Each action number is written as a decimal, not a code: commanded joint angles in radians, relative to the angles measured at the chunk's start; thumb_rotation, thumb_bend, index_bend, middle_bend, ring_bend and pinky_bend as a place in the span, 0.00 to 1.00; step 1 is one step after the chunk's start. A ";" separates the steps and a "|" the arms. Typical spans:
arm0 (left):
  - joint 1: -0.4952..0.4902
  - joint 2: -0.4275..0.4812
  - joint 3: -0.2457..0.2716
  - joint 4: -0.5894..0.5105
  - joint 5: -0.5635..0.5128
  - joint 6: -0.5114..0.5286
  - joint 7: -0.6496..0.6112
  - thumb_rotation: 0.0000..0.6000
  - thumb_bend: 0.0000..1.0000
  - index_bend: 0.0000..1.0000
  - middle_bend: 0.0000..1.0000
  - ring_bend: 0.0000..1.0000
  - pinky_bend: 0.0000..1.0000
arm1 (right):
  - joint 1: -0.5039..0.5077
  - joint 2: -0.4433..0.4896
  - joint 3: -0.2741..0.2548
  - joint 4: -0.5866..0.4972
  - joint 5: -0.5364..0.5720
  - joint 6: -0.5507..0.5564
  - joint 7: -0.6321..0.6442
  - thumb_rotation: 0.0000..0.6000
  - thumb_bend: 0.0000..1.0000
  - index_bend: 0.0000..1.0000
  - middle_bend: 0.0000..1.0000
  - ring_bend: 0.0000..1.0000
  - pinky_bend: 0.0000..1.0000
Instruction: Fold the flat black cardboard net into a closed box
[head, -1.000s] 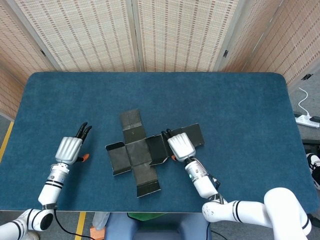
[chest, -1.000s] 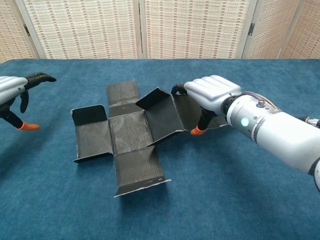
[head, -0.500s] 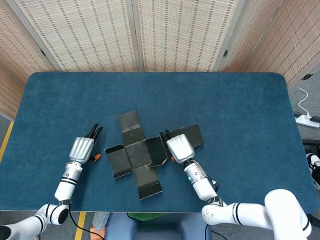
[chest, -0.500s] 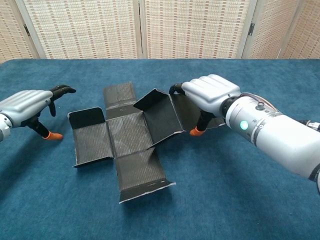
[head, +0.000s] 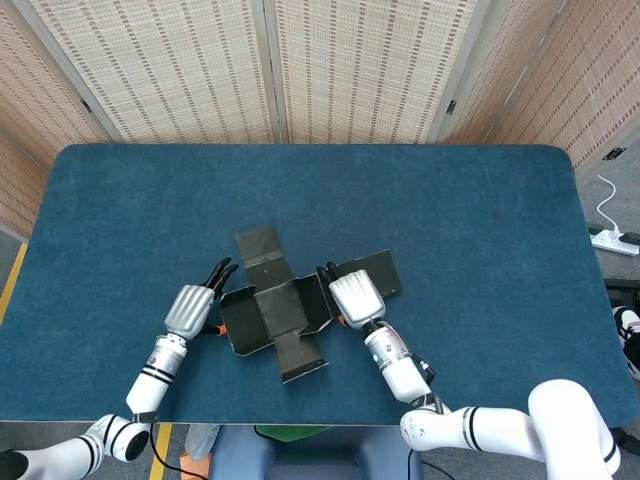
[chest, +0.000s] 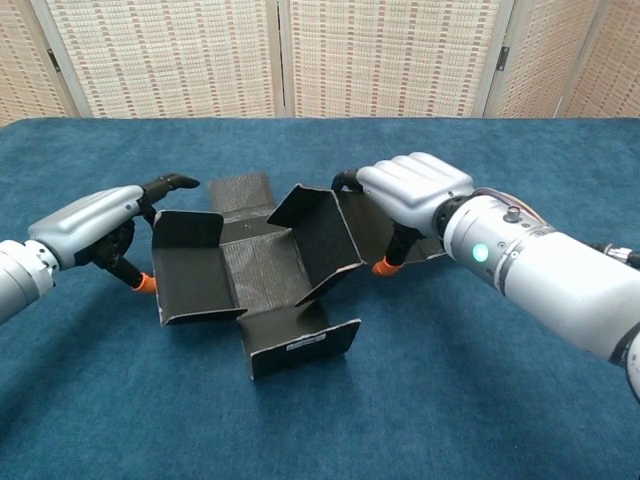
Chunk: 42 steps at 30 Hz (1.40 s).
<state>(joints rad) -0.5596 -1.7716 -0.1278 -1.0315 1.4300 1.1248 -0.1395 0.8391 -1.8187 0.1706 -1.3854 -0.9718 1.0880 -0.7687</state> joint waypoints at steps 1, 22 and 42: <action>-0.004 0.003 0.008 -0.020 0.024 0.017 -0.041 1.00 0.18 0.00 0.00 0.43 0.73 | 0.004 0.005 0.001 -0.004 -0.004 -0.008 -0.005 1.00 0.38 0.48 0.57 0.86 1.00; -0.100 0.163 0.037 -0.238 0.055 -0.147 -0.227 1.00 0.18 0.00 0.00 0.40 0.72 | 0.192 0.199 -0.035 -0.098 -0.037 -0.245 -0.187 1.00 0.38 0.48 0.56 0.86 1.00; -0.196 0.221 0.064 -0.245 0.044 -0.355 -0.597 1.00 0.18 0.00 0.00 0.40 0.72 | 0.268 0.290 -0.106 -0.074 -0.320 -0.344 -0.009 1.00 0.40 0.48 0.57 0.86 1.00</action>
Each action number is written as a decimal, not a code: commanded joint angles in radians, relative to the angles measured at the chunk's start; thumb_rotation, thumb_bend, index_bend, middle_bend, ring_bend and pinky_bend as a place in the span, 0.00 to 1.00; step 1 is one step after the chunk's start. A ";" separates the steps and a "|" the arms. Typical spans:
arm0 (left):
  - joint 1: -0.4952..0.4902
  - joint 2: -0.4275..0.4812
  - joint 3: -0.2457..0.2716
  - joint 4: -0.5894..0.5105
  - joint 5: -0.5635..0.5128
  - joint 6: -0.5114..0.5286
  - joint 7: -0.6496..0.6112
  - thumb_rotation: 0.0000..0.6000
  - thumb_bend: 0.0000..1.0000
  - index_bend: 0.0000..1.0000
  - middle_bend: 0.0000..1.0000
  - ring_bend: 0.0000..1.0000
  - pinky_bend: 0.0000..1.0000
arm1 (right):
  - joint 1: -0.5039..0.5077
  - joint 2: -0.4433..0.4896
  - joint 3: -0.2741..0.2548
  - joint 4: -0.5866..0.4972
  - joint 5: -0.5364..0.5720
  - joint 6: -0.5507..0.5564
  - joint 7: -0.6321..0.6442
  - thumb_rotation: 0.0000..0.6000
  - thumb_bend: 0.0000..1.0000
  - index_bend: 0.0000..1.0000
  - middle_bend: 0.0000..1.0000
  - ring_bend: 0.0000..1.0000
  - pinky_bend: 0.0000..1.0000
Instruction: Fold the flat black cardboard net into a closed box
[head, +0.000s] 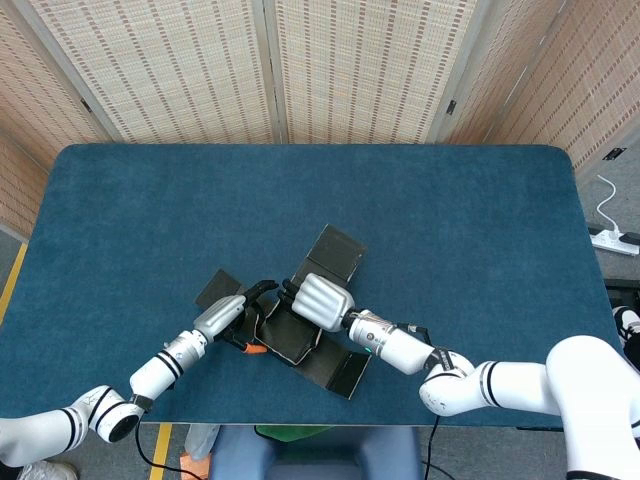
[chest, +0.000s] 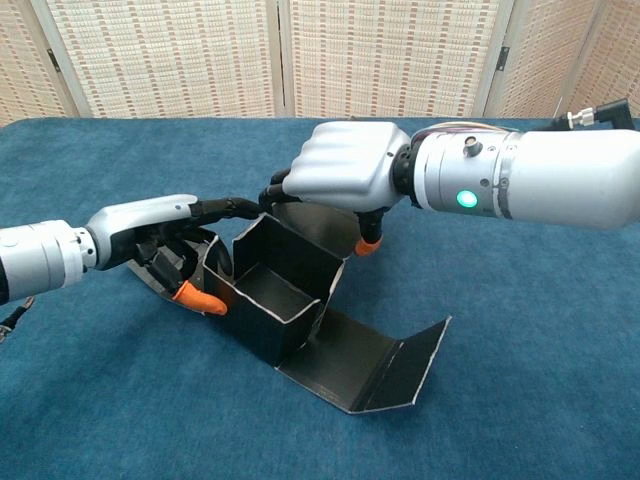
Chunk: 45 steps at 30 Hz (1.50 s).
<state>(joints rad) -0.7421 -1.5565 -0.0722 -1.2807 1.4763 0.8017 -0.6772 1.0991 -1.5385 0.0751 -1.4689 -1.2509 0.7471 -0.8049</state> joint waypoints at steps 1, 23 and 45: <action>-0.019 0.011 0.012 0.001 0.000 -0.046 -0.096 1.00 0.18 0.00 0.00 0.40 0.72 | 0.010 0.012 -0.014 0.015 -0.060 -0.003 0.038 1.00 0.40 0.48 0.57 0.86 1.00; -0.070 -0.031 0.094 0.107 0.106 -0.028 -0.427 1.00 0.20 0.25 0.22 0.48 0.71 | 0.018 -0.014 -0.033 0.097 -0.237 0.027 0.131 1.00 0.40 0.33 0.37 0.85 1.00; -0.067 0.014 0.098 0.055 0.053 -0.045 -0.397 1.00 0.20 0.31 0.30 0.51 0.71 | -0.063 0.090 -0.029 -0.094 -0.121 0.044 0.091 1.00 0.05 0.00 0.00 0.66 1.00</action>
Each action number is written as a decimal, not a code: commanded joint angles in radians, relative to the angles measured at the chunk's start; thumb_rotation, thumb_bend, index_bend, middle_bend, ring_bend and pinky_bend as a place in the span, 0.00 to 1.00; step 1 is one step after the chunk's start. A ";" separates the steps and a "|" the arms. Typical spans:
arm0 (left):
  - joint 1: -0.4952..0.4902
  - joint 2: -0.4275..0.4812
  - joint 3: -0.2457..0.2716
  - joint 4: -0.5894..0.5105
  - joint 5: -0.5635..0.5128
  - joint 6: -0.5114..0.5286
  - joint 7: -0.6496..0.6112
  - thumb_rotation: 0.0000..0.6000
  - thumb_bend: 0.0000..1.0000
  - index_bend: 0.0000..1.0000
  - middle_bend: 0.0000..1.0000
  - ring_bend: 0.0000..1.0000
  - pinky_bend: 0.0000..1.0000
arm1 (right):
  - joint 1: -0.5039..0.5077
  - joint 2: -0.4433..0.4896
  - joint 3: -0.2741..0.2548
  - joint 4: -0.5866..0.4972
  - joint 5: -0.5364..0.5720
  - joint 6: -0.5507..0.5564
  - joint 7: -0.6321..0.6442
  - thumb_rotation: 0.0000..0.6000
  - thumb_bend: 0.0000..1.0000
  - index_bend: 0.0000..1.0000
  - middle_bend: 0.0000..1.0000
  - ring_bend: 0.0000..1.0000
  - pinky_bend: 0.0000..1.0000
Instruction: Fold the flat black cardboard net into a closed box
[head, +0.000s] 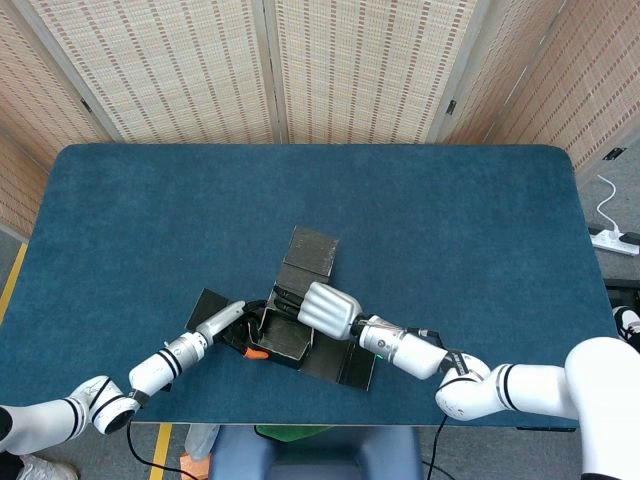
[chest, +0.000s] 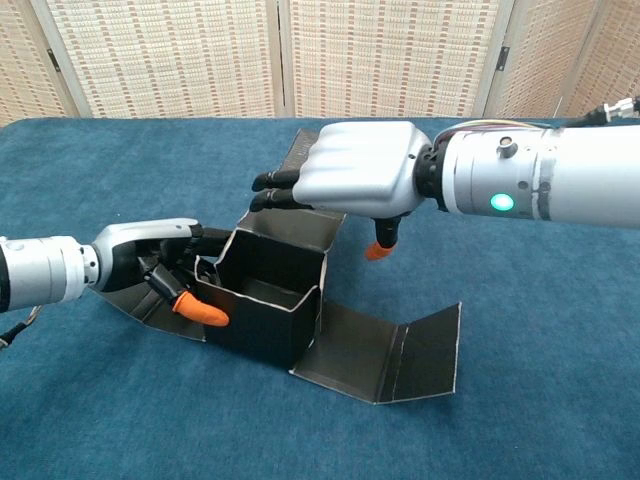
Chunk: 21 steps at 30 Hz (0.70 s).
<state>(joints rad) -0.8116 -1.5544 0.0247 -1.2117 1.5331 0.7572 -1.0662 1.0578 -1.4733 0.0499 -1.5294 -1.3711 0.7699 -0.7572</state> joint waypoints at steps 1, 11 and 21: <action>0.003 0.018 0.002 -0.023 -0.005 -0.002 -0.016 1.00 0.20 0.31 0.30 0.51 0.71 | -0.029 0.034 -0.003 -0.048 -0.005 0.029 0.066 1.00 0.05 0.00 0.00 0.66 1.00; 0.008 0.121 0.006 -0.114 0.017 0.019 -0.208 1.00 0.20 0.31 0.30 0.51 0.72 | -0.152 0.163 0.021 -0.166 -0.152 0.257 0.457 1.00 0.05 0.00 0.00 0.66 1.00; -0.027 0.229 0.051 -0.132 0.131 0.093 -0.704 1.00 0.20 0.31 0.30 0.51 0.72 | -0.306 0.239 0.019 -0.145 -0.234 0.500 0.760 1.00 0.06 0.00 0.00 0.66 1.00</action>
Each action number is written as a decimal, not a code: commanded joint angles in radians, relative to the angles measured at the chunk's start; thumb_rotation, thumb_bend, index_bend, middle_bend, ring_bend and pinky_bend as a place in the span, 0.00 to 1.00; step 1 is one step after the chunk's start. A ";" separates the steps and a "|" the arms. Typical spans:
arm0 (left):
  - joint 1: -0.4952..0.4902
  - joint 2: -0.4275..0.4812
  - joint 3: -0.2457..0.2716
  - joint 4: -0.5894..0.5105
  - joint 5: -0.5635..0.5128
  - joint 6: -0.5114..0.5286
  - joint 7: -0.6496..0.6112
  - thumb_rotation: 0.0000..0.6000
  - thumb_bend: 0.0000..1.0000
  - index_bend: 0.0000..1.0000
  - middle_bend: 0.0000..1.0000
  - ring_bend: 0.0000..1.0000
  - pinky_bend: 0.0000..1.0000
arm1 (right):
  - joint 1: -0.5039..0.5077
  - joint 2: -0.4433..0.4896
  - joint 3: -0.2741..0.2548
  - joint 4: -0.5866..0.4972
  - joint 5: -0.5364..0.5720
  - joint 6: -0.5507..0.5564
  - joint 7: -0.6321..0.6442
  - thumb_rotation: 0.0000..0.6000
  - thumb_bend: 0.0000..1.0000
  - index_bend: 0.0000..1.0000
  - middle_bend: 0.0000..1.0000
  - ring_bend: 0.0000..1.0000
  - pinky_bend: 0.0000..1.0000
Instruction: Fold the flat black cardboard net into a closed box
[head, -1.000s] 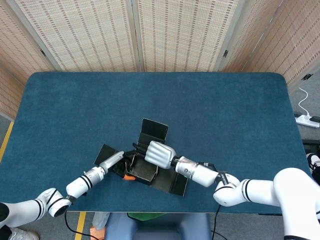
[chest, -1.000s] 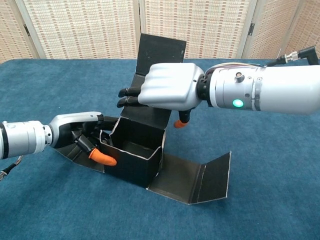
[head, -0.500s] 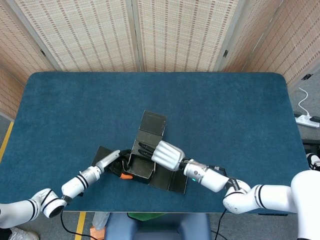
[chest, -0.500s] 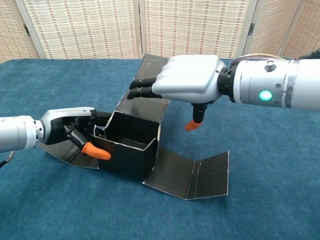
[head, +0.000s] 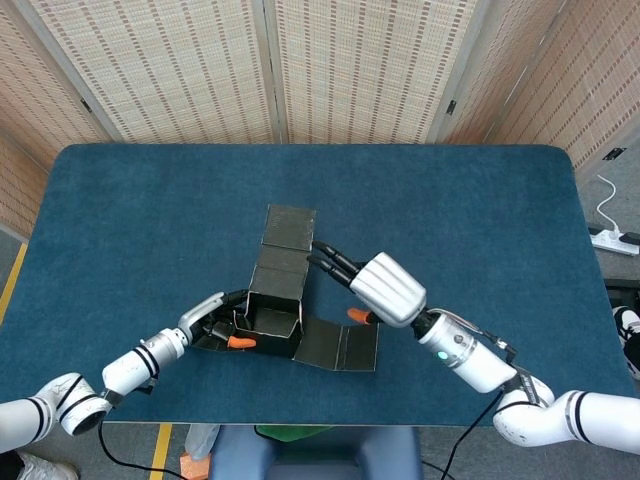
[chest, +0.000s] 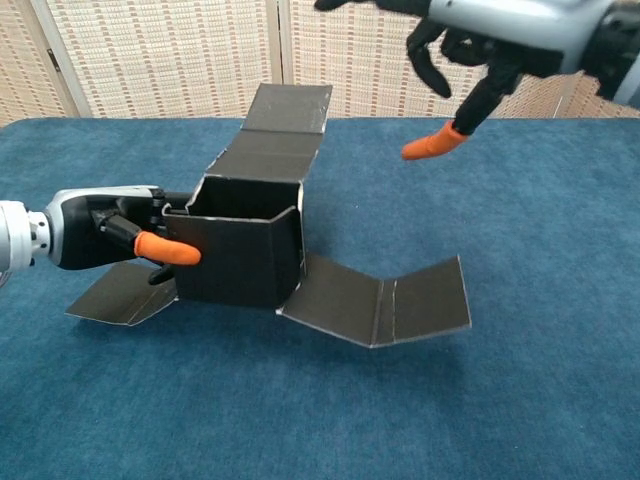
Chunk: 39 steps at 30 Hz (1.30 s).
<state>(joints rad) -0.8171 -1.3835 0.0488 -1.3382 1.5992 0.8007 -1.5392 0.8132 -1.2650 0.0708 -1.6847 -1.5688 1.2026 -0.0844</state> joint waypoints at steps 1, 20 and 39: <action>-0.026 0.064 0.031 -0.001 0.073 0.062 -0.287 1.00 0.20 0.31 0.30 0.51 0.72 | -0.075 0.032 -0.004 0.016 -0.042 0.086 0.107 1.00 0.06 0.00 0.00 0.66 1.00; -0.093 0.060 0.111 0.162 0.152 0.207 -1.028 1.00 0.20 0.31 0.30 0.52 0.74 | -0.188 0.011 0.066 0.075 -0.100 0.308 0.364 1.00 0.06 0.00 0.00 0.67 1.00; -0.114 0.087 0.127 0.136 0.159 0.324 -1.166 1.00 0.19 0.31 0.30 0.52 0.74 | -0.092 -0.253 0.157 0.208 -0.047 0.189 0.199 1.00 0.06 0.00 0.00 0.69 1.00</action>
<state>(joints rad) -0.9289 -1.2995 0.1742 -1.1985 1.7556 1.1213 -2.7066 0.6835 -1.4597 0.1970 -1.5153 -1.6334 1.4214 0.1505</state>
